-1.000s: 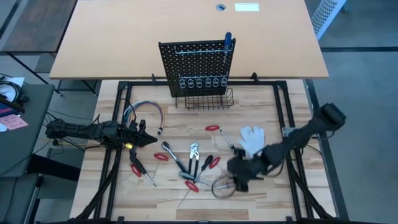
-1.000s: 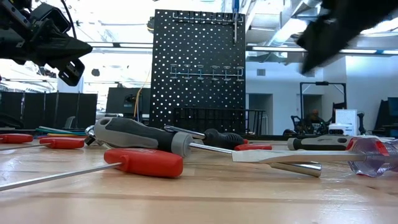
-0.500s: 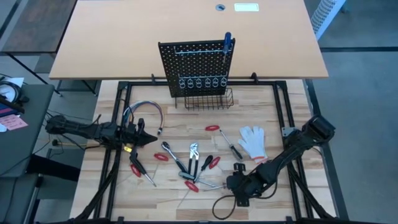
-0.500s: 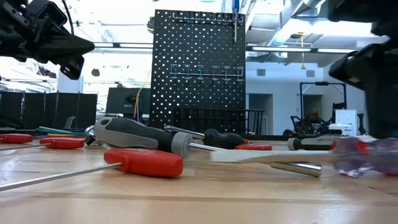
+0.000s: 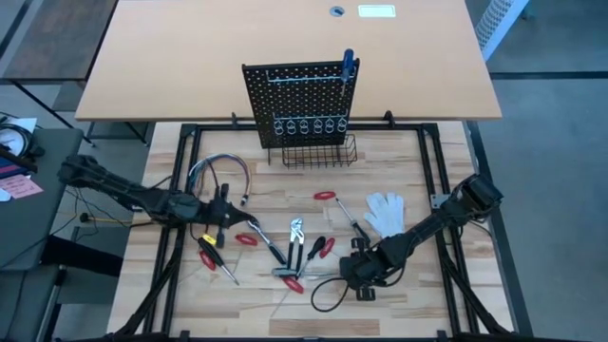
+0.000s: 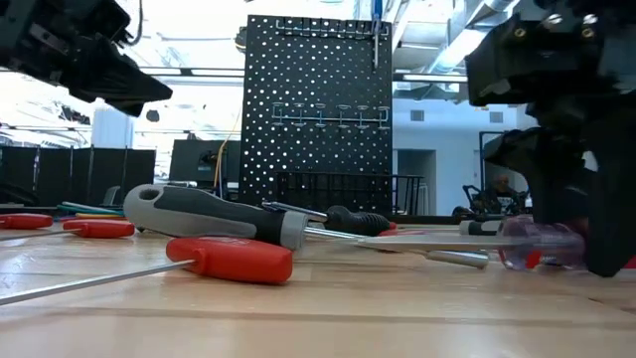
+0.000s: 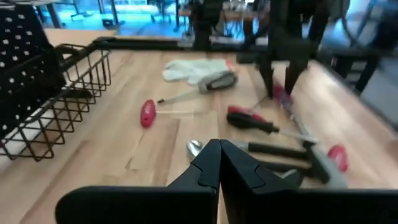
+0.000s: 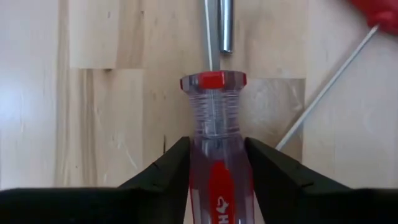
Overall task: Hang tools onto peg board
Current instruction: Hang the red flathead screw on the black pegboard
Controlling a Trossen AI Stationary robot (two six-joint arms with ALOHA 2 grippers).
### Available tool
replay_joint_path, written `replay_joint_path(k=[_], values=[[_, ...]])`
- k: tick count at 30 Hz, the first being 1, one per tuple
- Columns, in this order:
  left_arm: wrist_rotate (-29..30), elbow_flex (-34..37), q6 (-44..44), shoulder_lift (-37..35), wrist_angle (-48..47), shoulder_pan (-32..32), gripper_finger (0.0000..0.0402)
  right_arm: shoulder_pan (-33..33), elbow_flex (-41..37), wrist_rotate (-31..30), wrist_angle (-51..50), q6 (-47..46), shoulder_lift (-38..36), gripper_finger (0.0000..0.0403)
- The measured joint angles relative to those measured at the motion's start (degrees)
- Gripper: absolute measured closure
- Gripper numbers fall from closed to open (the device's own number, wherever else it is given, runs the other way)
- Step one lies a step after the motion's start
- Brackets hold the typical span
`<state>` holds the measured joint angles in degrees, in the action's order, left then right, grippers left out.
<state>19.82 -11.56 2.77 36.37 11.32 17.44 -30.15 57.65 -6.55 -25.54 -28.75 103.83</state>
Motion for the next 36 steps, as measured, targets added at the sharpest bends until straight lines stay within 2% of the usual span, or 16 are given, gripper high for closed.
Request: replay_joint_path(k=[3,14,17,20,26,33,36], values=[[1.18,-4.91,-3.86,7.80,0.01,1.63,0.0401,0.55,0.81,-0.15,-1.57,-1.11,-0.04,0.0284],[4.65,-31.38,-12.98,42.72,-12.84,5.77,0.0401,2.16,16.48,-1.08,-26.41,-10.24,0.07,0.0285],[4.66,-37.87,-13.94,50.12,-14.26,5.76,0.0401,3.00,19.32,-1.05,-28.90,-10.32,-0.53,0.0285],[4.07,-42.27,-19.23,56.15,-14.63,5.75,0.0401,4.05,20.19,-1.05,-29.03,-10.34,-2.00,0.0285],[4.34,-45.98,-24.51,62.99,-10.04,5.74,0.0394,5.17,20.33,-2.91,-27.13,-10.44,-5.10,0.0285],[9.02,-46.83,-24.62,63.97,-7.32,5.78,0.0322,5.57,20.41,-3.56,-25.70,-11.23,-5.31,0.0285],[10.08,-46.83,-24.79,62.56,-10.38,6.63,0.0299,5.62,20.41,-3.57,-27.60,-12.76,-5.17,0.0285]])
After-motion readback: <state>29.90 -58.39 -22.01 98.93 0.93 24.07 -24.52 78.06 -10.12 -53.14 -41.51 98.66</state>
